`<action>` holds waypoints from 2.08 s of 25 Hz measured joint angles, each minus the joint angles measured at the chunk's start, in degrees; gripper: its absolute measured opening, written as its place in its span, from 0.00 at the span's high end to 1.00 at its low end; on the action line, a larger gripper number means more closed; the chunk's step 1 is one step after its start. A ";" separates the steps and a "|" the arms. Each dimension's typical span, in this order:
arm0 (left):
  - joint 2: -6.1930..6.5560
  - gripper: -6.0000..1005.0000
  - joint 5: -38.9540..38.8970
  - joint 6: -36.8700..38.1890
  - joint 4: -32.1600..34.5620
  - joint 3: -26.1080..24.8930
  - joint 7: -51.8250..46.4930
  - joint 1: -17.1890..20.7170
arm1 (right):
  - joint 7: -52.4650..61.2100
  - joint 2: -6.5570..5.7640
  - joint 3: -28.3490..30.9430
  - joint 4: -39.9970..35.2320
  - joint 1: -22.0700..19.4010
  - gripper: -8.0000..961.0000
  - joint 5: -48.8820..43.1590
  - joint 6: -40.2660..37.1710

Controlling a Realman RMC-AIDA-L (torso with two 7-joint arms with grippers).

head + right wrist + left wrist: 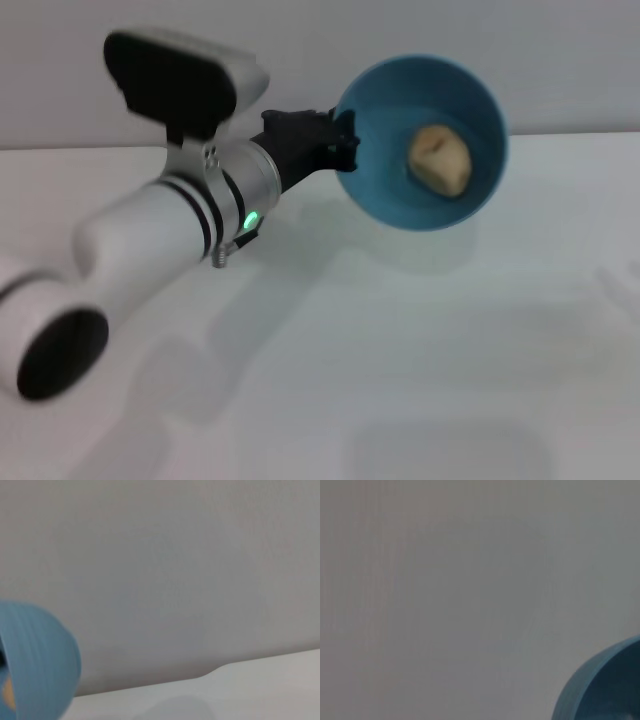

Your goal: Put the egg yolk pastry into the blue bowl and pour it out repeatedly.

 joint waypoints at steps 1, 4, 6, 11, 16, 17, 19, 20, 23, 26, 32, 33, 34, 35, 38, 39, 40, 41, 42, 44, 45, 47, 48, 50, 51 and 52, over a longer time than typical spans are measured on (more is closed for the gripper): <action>-0.02 0.99 0.00 6.29 -1.35 1.91 0.00 1.02 | -0.40 -0.01 0.00 0.78 0.31 0.44 0.01 0.00; -0.19 0.99 -0.01 21.82 -5.71 6.20 -0.10 2.90 | -0.78 -0.02 0.00 1.51 0.90 0.44 0.03 0.03; -0.37 0.99 -0.01 35.14 -10.95 9.78 -0.11 3.39 | -0.81 -0.06 0.00 1.55 1.15 0.44 0.04 0.03; -0.68 0.99 -0.76 56.84 -21.24 14.98 -0.12 1.99 | -0.86 -0.11 -0.01 1.71 2.04 0.44 0.05 0.04; -0.70 0.99 -6.28 63.57 -23.64 17.36 -0.07 1.75 | -0.95 -0.13 -0.01 2.55 2.61 0.44 0.05 0.24; -0.71 0.99 -6.58 65.31 -24.11 17.60 -0.10 1.75 | -0.96 -0.15 -0.01 2.85 2.75 0.44 0.05 0.29; -0.71 0.99 -6.81 68.62 -24.65 18.30 -0.09 1.84 | -1.02 -0.19 -0.01 3.37 2.96 0.44 0.05 0.32; -0.72 0.99 -7.01 70.58 -24.79 18.93 0.04 1.95 | -1.09 -0.22 -0.01 3.52 3.00 0.44 0.05 0.36; -0.78 0.99 -8.71 74.01 -24.85 20.43 0.55 2.05 | -1.52 -0.21 0.01 3.64 3.04 0.44 0.05 0.38; -0.80 0.99 -10.12 74.43 -25.00 21.40 0.61 1.82 | -1.62 -0.18 0.06 3.84 3.10 0.44 0.05 0.39; -0.80 0.99 -10.27 77.67 -25.36 23.19 1.17 1.66 | -1.63 -0.07 0.08 3.91 3.15 0.44 0.11 0.38; -0.80 0.99 -10.31 78.04 -25.51 23.38 1.42 1.60 | -1.63 -0.07 0.08 3.91 3.18 0.44 0.14 0.30; -0.79 0.99 -10.36 78.22 -25.64 23.39 1.48 1.48 | -1.63 -0.06 0.08 3.90 3.23 0.44 0.20 0.25; -0.79 0.99 -10.42 78.66 -25.75 23.49 1.49 1.36 | -1.63 -0.05 0.08 3.91 3.27 0.44 0.33 0.17; -0.79 0.99 -10.45 80.32 -25.84 23.80 1.78 1.24 | -1.63 -0.04 0.08 3.97 3.30 0.44 0.60 0.08; -0.79 0.99 -10.46 80.44 -25.86 23.82 1.79 1.20 | -1.63 -0.04 0.08 3.98 3.31 0.44 0.61 0.07; -0.79 0.99 -10.47 80.55 -25.93 23.86 1.76 1.10 | -1.63 -0.04 0.08 3.98 3.32 0.44 0.62 0.05; -0.79 0.99 -10.46 80.56 -25.99 23.94 1.68 1.00 | -1.63 -0.04 0.08 3.99 3.32 0.44 0.63 0.03; -0.79 0.99 -10.46 80.81 -26.04 24.17 1.68 0.66 | -1.63 -0.04 0.08 3.99 3.32 0.44 0.66 0.02; -0.79 0.99 -10.46 80.99 -26.05 24.20 1.72 0.60 | -1.63 -0.04 0.08 3.99 3.32 0.44 0.73 -0.01; -0.79 0.99 -10.46 81.12 -26.05 24.23 1.71 0.45 | -1.63 -0.04 0.08 4.01 3.32 0.44 0.76 -0.01; -0.79 0.99 -10.46 81.11 -26.19 24.36 1.64 0.12 | -1.63 -0.04 0.08 4.14 3.35 0.44 0.77 -0.03; -0.79 0.99 -10.46 80.90 -26.37 24.51 1.61 -0.15 | -1.63 -0.04 0.08 4.32 3.45 0.44 0.86 -0.03; -0.79 0.99 -10.45 80.28 -26.82 24.71 1.59 -0.72 | -1.63 -0.04 0.08 4.87 3.73 0.44 1.41 -0.11; -0.79 0.99 -10.45 80.10 -27.04 24.74 1.61 -0.98 | -1.62 -0.04 0.08 5.12 3.82 0.44 1.81 -0.28; -0.79 0.99 -10.45 79.91 -27.28 24.74 1.62 -1.29 | -1.61 -0.07 0.08 5.35 3.94 0.44 2.28 -0.61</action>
